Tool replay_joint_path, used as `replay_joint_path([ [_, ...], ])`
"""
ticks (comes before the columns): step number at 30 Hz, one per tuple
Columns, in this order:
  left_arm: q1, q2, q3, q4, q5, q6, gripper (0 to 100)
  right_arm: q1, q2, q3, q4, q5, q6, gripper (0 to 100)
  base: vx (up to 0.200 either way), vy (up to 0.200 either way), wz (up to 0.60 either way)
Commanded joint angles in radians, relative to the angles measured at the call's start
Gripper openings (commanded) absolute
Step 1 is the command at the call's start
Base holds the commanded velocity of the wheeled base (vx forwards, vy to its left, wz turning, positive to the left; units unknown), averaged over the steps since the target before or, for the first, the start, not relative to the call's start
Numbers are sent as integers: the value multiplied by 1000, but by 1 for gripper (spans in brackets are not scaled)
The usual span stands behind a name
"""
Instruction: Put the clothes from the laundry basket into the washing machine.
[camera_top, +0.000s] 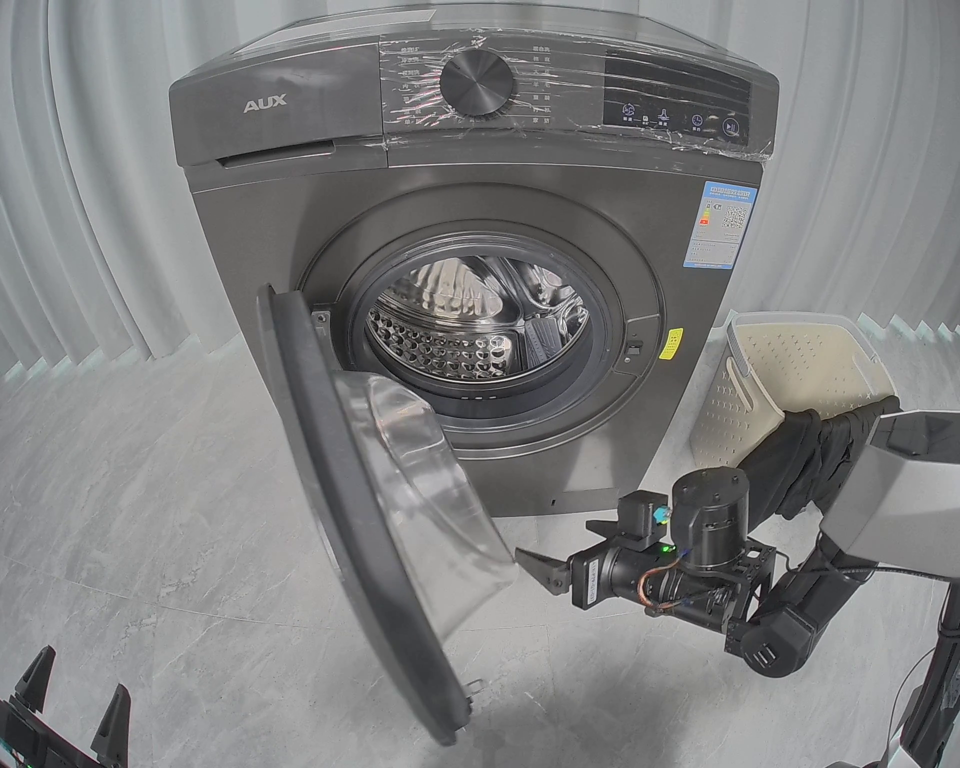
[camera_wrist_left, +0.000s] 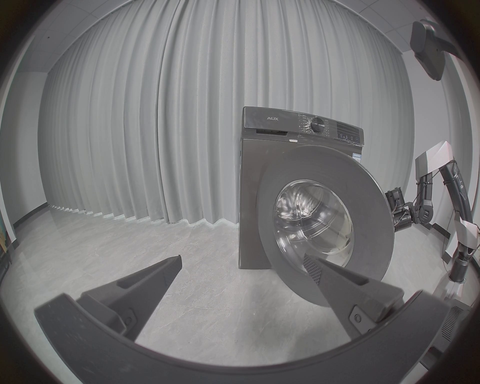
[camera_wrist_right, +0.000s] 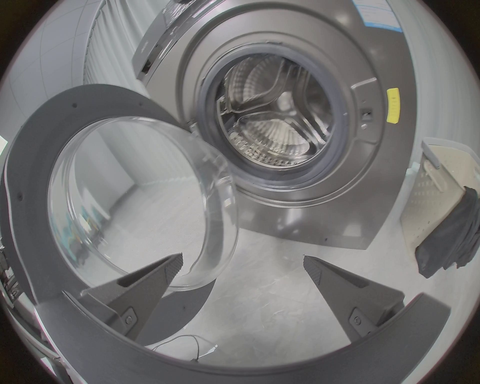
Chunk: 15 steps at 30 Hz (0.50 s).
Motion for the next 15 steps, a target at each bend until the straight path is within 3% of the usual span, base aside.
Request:
replay_joint_path([
  [1, 0, -16, 16, 1, 0, 0, 100, 39, 15, 7, -14, 2, 2, 100, 0, 0, 0],
  [11, 0, -18, 16, 0, 0, 1, 100, 47, 18, -36, -40, 4, 4, 100, 0, 0, 0],
  [15, 0, -16, 16, 1, 0, 1, 100, 53, 44, -83, -25, 15, 4, 100, -200, 0, 0],
])
